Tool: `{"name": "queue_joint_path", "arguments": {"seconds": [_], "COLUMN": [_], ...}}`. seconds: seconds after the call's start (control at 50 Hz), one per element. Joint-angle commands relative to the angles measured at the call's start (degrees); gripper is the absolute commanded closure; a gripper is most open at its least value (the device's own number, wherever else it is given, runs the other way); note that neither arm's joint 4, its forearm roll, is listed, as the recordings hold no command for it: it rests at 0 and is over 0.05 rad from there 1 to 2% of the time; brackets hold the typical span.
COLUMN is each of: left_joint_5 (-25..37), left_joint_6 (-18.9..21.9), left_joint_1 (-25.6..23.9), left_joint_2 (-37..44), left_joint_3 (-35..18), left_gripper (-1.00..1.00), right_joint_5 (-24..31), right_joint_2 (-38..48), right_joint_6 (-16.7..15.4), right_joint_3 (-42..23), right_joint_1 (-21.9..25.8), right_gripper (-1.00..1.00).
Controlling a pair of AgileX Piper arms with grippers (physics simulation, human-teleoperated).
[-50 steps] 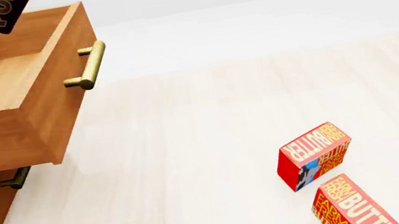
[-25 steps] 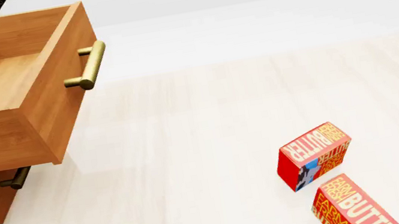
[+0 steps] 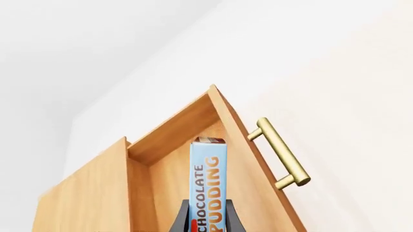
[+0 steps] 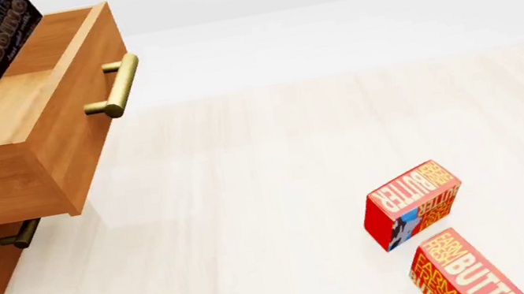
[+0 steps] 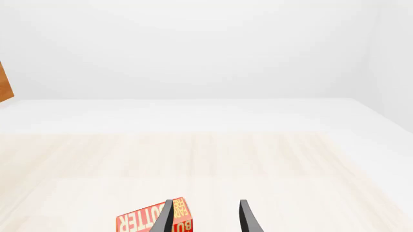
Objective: Put the chocolate pudding in the top drawer of the cabinet and close it.
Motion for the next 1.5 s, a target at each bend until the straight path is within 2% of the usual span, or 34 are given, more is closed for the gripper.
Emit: {"name": "queue_joint_path", "arguments": {"seconds": [0.02,0.06,0.16,0.46,0.62,0.72,0.74,0.84,1.1,1.36,1.5], "left_joint_5": [-3.5,-3.1,-5.1,-7.1,-7.0,-5.3,-5.1,-2.0,1.1,2.0,3.2], "left_joint_6": [0.4,-0.7,-0.1,0.2,0.4,-1.4,-1.8,-3.7,-3.9,-4.2,-6.7], "left_joint_1": [2.1,2.1,2.7,3.4,4.1,4.2,5.2,3.7,3.7,0.1,-2.4], "left_joint_2": [3.5,4.1,5.0,6.3,6.3,7.8,7.0,7.3,4.4,0.7,0.1], "left_joint_3": [3.2,2.7,5.4,7.8,7.9,5.9,5.4,3.0,-0.5,0.4,-0.9], "left_gripper": [1.0,1.0,1.0,1.0,1.0,1.0,-1.0,-1.0,-1.0,-1.0,-1.0], "right_joint_5": [0.0,0.0,0.0,0.0,0.0,0.0,0.0,0.0,0.0,0.0,0.0], "right_joint_2": [0.0,0.0,0.0,0.0,0.0,0.0,0.0,0.0,0.0,0.0,0.0], "right_joint_6": [0.0,0.0,0.0,0.0,0.0,0.0,0.0,0.0,0.0,0.0,0.0], "right_joint_3": [0.0,0.0,0.0,0.0,0.0,0.0,0.0,0.0,0.0,0.0,0.0], "right_joint_1": [0.0,0.0,0.0,0.0,0.0,0.0,0.0,0.0,0.0,0.0,0.0], "right_gripper": [-1.0,-1.0,-1.0,-1.0,-1.0,-1.0,-1.0,-1.0,-1.0,-1.0,-1.0]}}
